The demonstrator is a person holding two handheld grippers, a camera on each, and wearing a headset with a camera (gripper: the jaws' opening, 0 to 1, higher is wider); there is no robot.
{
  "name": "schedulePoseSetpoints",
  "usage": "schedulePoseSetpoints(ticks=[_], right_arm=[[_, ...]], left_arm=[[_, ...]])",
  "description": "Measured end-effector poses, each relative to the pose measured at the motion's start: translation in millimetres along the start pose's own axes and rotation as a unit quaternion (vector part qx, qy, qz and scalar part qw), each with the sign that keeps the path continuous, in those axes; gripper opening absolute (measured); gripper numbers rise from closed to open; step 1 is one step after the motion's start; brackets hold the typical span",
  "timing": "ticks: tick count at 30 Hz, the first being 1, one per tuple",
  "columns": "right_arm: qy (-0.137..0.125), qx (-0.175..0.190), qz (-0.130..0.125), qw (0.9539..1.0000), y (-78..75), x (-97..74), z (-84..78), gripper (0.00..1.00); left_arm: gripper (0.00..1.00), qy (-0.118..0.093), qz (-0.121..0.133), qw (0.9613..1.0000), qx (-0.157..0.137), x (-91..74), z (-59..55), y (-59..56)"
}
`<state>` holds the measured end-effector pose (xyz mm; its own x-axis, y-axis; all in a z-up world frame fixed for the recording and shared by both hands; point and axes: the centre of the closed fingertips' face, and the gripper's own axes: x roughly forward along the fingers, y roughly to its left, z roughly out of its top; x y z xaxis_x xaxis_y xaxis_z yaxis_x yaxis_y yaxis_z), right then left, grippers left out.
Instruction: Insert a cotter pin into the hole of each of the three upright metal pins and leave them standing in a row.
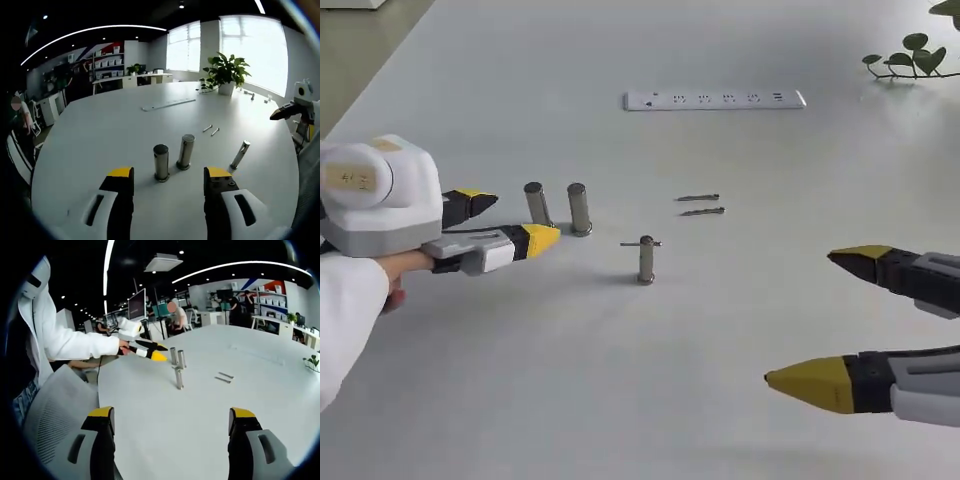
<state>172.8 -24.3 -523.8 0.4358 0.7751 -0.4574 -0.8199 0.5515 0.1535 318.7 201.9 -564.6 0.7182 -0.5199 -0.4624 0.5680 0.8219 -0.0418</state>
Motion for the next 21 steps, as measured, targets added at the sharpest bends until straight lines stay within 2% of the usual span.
schedulePoseSetpoints(ticks=[6,10,16,21], right_arm=[[0.007,0.005,0.0,1.0,-1.4,1.0,-4.3,0.92],[0.011,0.008,0.0,0.9999,-2.7,1.6,-7.0,0.92],[0.016,0.015,0.001,0.9998,-2.8,2.5,-11.4,0.91],[0.018,0.018,0.001,0.9997,-3.1,3.2,-12.7,0.91]], left_arm=[[0.48,0.007,0.003,1.0,0.006,14.2,-0.7,4.5],[0.39,0.009,0.01,0.9999,0.004,21.7,-2.1,10.0],[0.32,0.013,0.004,0.9999,0.008,28.5,-5.6,9.2],[0.25,0.016,0.009,0.9998,0.012,31.5,-6.4,10.0]])
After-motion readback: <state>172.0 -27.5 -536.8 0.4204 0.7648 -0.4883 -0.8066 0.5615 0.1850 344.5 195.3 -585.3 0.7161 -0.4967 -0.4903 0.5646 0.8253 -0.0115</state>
